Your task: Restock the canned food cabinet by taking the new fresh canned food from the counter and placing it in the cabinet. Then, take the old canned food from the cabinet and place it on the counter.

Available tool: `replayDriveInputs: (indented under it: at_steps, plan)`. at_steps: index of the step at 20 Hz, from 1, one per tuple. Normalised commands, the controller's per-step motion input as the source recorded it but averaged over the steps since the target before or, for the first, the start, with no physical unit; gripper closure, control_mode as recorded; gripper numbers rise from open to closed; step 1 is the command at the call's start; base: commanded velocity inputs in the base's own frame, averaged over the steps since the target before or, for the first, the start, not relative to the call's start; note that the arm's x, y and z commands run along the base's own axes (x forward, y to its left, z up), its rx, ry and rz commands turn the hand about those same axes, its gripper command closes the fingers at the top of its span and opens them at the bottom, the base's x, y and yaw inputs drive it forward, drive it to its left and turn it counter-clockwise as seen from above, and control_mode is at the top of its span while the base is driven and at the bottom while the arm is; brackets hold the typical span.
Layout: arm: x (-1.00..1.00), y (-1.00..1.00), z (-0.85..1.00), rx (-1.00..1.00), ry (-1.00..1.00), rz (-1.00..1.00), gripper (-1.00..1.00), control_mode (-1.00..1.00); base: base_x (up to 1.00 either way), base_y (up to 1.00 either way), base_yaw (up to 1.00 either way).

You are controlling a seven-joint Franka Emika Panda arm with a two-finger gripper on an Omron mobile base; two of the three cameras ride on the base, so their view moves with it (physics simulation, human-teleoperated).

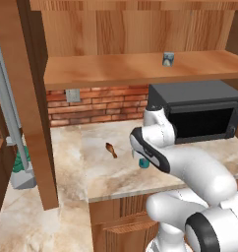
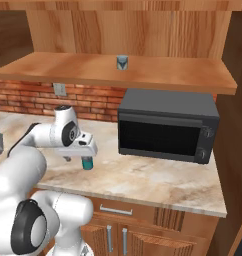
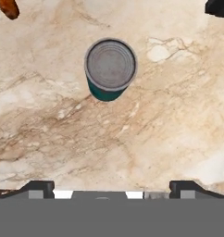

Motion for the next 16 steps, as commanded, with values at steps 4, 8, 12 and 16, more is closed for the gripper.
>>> replayDriveInputs:
  at_steps: [4,8,12,16]
  plan:
    - [0.13,0.00,-0.05,0.00,0.00,0.00,-1.00,-1.00,0.00,0.00,0.00]
    - [0.19,0.00,0.00,0.00,0.00,0.00,-1.00,-1.00,0.00,0.00,0.00]
    - [0.25,0.00,0.00,0.00,0.00,0.00,-1.00,-1.00,0.00,0.00,0.00]
    - [0.16,0.00,-0.09,0.00,0.00,0.00,-1.00,-1.00,0.00,0.00,0.00]
